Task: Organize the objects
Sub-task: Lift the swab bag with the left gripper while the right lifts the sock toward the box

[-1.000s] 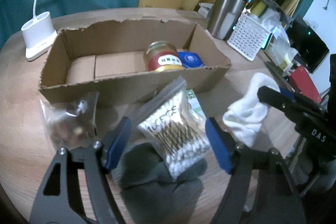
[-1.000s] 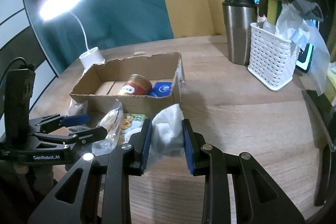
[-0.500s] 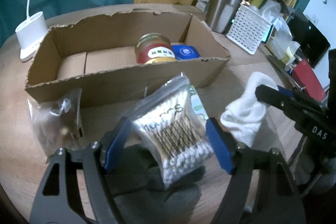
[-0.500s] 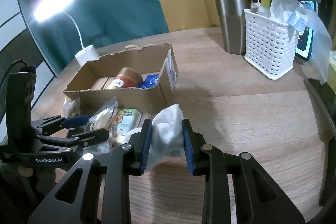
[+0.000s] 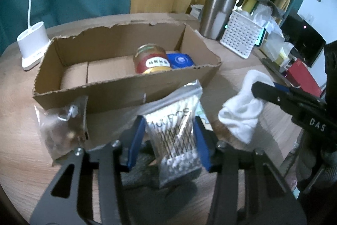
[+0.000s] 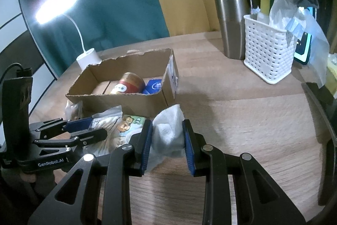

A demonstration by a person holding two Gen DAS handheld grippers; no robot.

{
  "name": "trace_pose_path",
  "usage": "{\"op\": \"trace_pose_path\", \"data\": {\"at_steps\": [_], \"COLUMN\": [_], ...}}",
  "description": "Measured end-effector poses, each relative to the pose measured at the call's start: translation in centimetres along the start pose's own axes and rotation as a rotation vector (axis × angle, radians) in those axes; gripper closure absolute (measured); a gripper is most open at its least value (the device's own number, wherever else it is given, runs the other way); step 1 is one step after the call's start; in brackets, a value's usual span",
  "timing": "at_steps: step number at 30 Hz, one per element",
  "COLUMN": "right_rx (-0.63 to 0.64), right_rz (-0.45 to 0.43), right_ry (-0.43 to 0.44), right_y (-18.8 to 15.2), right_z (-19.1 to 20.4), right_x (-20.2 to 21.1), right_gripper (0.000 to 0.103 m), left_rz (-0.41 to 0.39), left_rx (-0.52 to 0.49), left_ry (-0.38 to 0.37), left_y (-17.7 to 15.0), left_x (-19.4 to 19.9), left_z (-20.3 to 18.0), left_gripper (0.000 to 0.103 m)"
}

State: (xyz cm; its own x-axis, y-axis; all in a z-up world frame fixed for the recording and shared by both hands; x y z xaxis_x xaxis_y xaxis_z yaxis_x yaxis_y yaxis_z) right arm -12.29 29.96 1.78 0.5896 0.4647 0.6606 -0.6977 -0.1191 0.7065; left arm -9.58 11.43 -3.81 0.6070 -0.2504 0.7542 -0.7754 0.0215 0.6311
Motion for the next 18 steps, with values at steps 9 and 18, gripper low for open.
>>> {"op": "trace_pose_path", "data": {"at_steps": [9, 18], "right_rx": [0.018, 0.032], "right_rz": [-0.022, -0.053], "right_ry": [-0.016, -0.022], "right_y": [0.7, 1.9], "right_z": [0.8, 2.0], "right_x": [1.0, 2.2], "right_gripper": [0.073, 0.073], "left_rz": [-0.078, -0.138], "left_rx": [-0.028, -0.035], "left_ry": [0.005, 0.009], "left_y": [0.7, 1.8], "left_x": [2.8, 5.2], "left_z": [-0.2, 0.3], "left_gripper": [0.056, 0.056]}}
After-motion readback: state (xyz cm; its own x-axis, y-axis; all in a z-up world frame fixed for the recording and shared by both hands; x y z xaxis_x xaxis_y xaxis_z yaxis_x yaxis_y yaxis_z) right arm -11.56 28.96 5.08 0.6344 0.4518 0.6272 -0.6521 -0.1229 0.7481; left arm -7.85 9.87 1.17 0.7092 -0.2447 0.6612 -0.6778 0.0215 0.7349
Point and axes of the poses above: each gripper's, at about its wrist camera, not at the fingertips, and x roughly against the way its jaws point, z to its left, y to its top, the point moved 1 cm from there along -x, roughly the way its jaws point, and after that the axes turned 1 degree about -x, right-handed, at the moved point
